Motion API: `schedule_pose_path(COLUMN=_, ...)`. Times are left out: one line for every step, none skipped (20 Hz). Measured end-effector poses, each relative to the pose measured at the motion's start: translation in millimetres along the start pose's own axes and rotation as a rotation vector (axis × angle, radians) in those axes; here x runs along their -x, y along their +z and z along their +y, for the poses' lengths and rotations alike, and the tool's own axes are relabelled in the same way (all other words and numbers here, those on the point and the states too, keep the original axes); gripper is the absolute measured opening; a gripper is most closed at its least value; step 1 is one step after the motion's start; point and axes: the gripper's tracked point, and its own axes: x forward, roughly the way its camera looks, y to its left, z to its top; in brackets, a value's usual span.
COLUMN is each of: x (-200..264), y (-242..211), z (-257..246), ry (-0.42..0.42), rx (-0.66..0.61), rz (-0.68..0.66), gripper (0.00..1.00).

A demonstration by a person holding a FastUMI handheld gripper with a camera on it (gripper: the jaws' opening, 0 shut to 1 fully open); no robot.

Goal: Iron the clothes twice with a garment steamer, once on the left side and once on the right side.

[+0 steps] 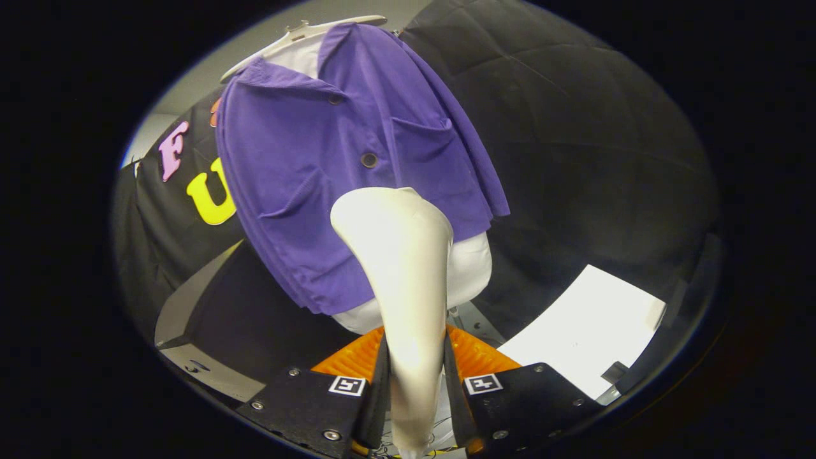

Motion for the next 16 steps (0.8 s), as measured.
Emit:
schedule_pose_path(x=13.7, y=2.1, z=11.7, ry=0.023, rx=0.008, rz=-0.011, gripper=0.42)
schedule_pose_path(x=28.5, y=4.1, z=22.2, ry=0.043, rx=0.020, rz=-0.025, gripper=0.42)
schedule_pose_path(x=42.5, y=6.4, z=32.3, ry=0.061, rx=0.036, rz=-0.045, gripper=0.42)
schedule_pose_path(x=55.6, y=6.5, z=42.0, ry=0.078, rx=0.051, rz=-0.062, gripper=0.42)
schedule_pose_path(x=68.8, y=6.7, z=52.6, ry=0.098, rx=0.063, rz=-0.079, gripper=0.42)
schedule_pose_path(x=82.4, y=6.4, z=64.2, ry=0.116, rx=0.073, rz=-0.097, gripper=0.42)
schedule_pose_path(x=97.8, y=3.4, z=74.9, ry=0.132, rx=0.084, rz=-0.107, gripper=0.42)
schedule_pose_path(x=111.6, y=2.0, z=87.6, ry=0.152, rx=0.093, rz=-0.121, gripper=0.42)
schedule_pose_path(x=122.2, y=-0.7, z=99.2, ry=0.172, rx=0.100, rz=-0.127, gripper=0.42)
schedule_pose_path(x=132.2, y=-3.6, z=109.9, ry=0.195, rx=0.106, rz=-0.131, gripper=0.42)
schedule_pose_path(x=141.7, y=-6.2, z=120.5, ry=0.216, rx=0.111, rz=-0.136, gripper=0.42)
schedule_pose_path(x=152.6, y=-10.0, z=129.6, ry=0.231, rx=0.117, rz=-0.134, gripper=0.42)
schedule_pose_path(x=159.1, y=-12.8, z=137.8, ry=0.244, rx=0.125, rz=-0.131, gripper=0.42)
schedule_pose_path(x=165.2, y=-14.9, z=145.4, ry=0.254, rx=0.131, rz=-0.134, gripper=0.42)
schedule_pose_path(x=170.9, y=-17.4, z=152.4, ry=0.264, rx=0.139, rz=-0.135, gripper=0.42)
schedule_pose_path(x=176.6, y=-21.4, z=158.9, ry=0.275, rx=0.148, rz=-0.135, gripper=0.42)
